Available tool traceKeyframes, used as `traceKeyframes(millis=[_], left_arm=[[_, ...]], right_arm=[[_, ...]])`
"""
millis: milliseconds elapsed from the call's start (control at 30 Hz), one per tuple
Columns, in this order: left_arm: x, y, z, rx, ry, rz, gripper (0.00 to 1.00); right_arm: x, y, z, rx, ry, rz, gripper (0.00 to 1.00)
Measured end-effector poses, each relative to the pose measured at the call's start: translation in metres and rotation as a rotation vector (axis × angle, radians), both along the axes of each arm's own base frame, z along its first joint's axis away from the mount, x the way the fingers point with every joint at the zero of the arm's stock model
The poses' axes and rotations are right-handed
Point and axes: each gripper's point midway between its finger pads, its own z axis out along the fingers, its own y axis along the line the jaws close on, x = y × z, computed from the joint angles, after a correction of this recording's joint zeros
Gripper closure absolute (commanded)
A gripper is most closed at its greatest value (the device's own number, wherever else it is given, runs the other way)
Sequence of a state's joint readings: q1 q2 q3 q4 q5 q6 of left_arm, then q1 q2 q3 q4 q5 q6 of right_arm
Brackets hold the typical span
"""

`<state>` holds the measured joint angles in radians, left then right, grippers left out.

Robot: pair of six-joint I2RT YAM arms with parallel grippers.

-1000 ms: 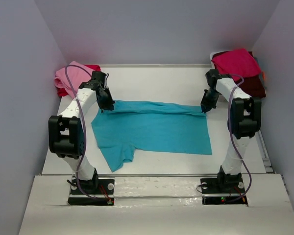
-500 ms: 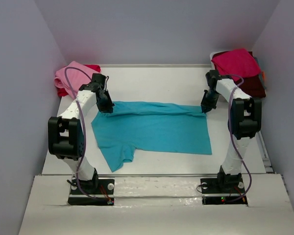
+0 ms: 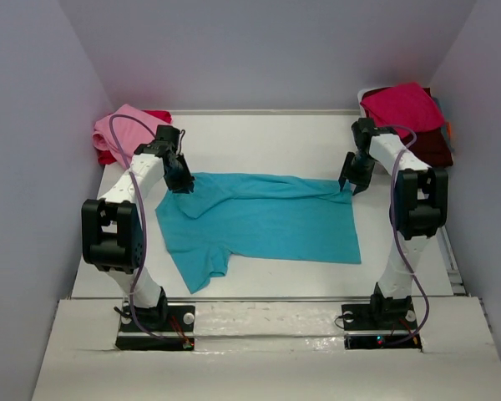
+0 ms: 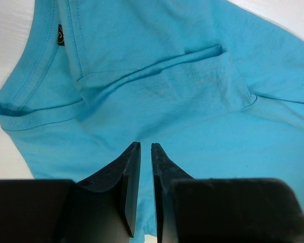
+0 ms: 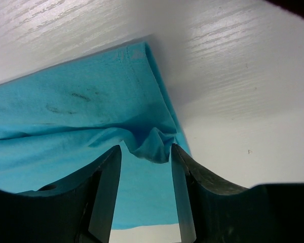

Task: Fold and stack the t-shirts
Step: Fold the flattened tshirt in 1/3 of the way

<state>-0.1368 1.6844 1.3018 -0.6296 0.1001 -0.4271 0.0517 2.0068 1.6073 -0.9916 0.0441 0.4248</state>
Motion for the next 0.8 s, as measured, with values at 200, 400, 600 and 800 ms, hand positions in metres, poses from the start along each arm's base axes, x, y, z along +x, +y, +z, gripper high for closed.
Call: traceKeyframes(millis=[200, 400, 600, 800], left_arm=[[-0.001, 0.0, 0.0, 0.001, 0.004, 0.0, 0.74], [-0.001, 0.0, 0.0, -0.002, 0.004, -0.004, 0.74], [-0.002, -0.004, 0.0, -0.019, 0.005, -0.021, 0.76], [0.0, -0.005, 0.003, -0.018, -0.001, -0.036, 0.77]], right_arm=[[-0.001, 0.0, 0.0, -0.001, 0.003, 0.0, 0.5], [-0.001, -0.001, 0.0, -0.004, 0.002, -0.001, 0.51], [0.003, -0.006, 0.002, -0.033, -0.008, -0.007, 0.57], [0.017, -0.005, 0.012, -0.031, -0.046, -0.011, 0.79]])
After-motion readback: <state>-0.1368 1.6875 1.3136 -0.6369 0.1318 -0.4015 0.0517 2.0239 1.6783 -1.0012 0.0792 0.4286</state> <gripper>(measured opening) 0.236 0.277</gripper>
